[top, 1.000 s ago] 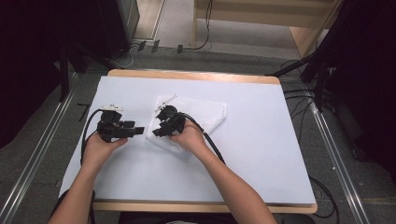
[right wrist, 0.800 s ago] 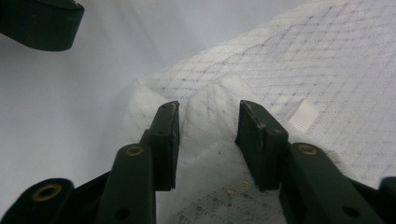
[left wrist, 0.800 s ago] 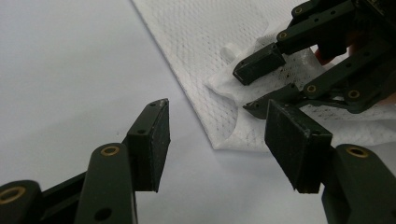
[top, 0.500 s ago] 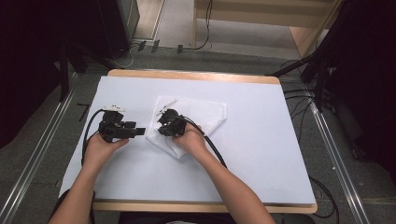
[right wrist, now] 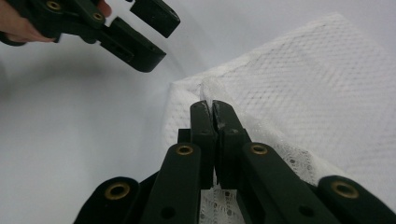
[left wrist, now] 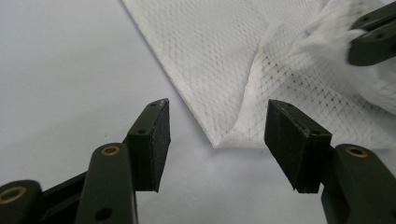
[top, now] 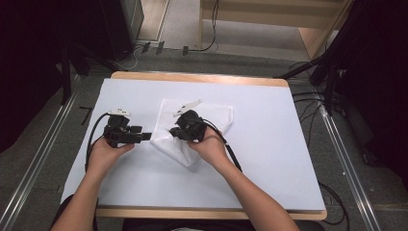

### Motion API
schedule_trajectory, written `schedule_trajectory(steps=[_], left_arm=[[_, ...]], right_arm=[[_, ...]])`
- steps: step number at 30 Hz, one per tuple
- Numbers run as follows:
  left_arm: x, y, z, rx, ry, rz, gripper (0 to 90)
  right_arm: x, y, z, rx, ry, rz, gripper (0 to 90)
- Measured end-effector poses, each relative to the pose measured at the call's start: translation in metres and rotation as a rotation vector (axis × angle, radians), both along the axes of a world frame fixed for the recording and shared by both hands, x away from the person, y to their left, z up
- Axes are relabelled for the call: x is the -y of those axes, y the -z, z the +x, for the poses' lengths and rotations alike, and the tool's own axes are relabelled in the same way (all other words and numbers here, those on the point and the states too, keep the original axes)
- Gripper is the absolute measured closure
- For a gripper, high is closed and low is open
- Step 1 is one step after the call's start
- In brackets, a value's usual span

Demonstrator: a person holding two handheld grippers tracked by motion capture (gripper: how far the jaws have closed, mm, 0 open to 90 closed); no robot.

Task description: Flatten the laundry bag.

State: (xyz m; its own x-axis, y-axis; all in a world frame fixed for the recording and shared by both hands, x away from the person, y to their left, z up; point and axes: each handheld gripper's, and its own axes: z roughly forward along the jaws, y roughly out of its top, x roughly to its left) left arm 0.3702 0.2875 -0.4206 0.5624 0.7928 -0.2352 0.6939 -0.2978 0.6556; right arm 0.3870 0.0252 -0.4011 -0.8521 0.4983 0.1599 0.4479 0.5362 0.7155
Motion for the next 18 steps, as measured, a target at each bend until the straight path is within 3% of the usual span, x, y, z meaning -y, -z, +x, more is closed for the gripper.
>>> schedule_trajectory(steps=[3, 13, 18], left_arm=[[0.002, 0.0, 0.0, -0.001, 0.005, -0.001, 41.7], [0.01, 0.001, 0.0, 0.001, 0.022, 0.008, 41.9], [0.012, 0.001, 0.0, 0.004, 0.029, 0.008, 41.9]], right_arm=[[0.015, -0.005, -0.009, -0.002, 0.009, 0.03, 89.5], [0.056, -0.01, -0.042, 0.015, 0.033, 0.05, 89.4], [0.071, -0.008, -0.05, 0.011, 0.056, 0.047, 89.4]])
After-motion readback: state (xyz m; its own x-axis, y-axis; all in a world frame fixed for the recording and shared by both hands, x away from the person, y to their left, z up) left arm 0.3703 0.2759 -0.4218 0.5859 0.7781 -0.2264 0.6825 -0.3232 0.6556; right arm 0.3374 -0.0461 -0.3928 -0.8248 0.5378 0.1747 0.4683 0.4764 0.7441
